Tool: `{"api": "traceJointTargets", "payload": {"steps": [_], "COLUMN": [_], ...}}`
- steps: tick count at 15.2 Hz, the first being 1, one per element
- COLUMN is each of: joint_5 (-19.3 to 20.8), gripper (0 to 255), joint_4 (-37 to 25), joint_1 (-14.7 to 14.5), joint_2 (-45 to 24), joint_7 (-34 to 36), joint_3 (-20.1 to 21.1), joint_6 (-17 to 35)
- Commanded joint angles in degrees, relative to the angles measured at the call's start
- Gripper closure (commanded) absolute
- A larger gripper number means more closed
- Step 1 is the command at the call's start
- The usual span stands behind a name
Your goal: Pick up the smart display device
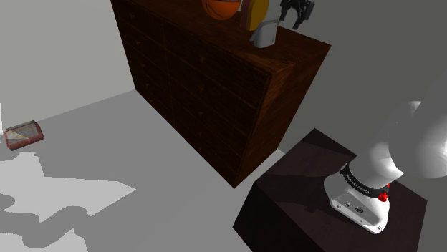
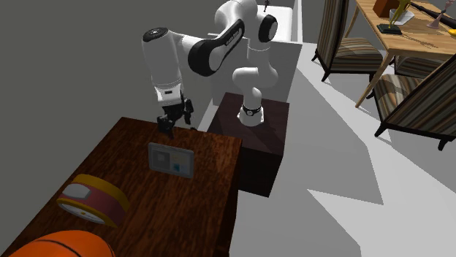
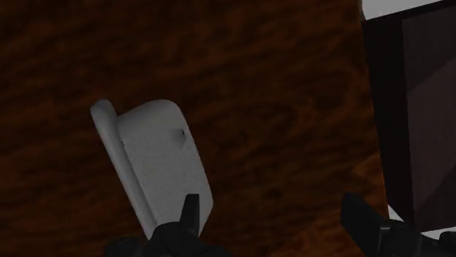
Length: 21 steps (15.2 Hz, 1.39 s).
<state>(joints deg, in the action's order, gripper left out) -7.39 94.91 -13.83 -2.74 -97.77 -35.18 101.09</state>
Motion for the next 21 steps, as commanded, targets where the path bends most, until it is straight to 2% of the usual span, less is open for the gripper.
{"api": "traceJointTargets", "payload": {"steps": [1,6,15,16,21], "joint_5": [-3.59,-10.25,-9.53,-9.44,-9.49], "gripper": [0,0,0,255,255], "joint_4": [-6.77,-23.14,-15.13,-14.92,-15.06], "joint_1": [1.20,6.02,4.52,4.44,4.50], "joint_2": [-5.75,-17.61,-16.08,-15.91,-16.01], "joint_7": [-7.14,-19.02,-19.60,-19.56,-19.59], "joint_3": [-0.43,1.68,1.84,1.82,1.83], "joint_6": [-1.73,-6.73,-0.14,-0.07,-0.12]}}
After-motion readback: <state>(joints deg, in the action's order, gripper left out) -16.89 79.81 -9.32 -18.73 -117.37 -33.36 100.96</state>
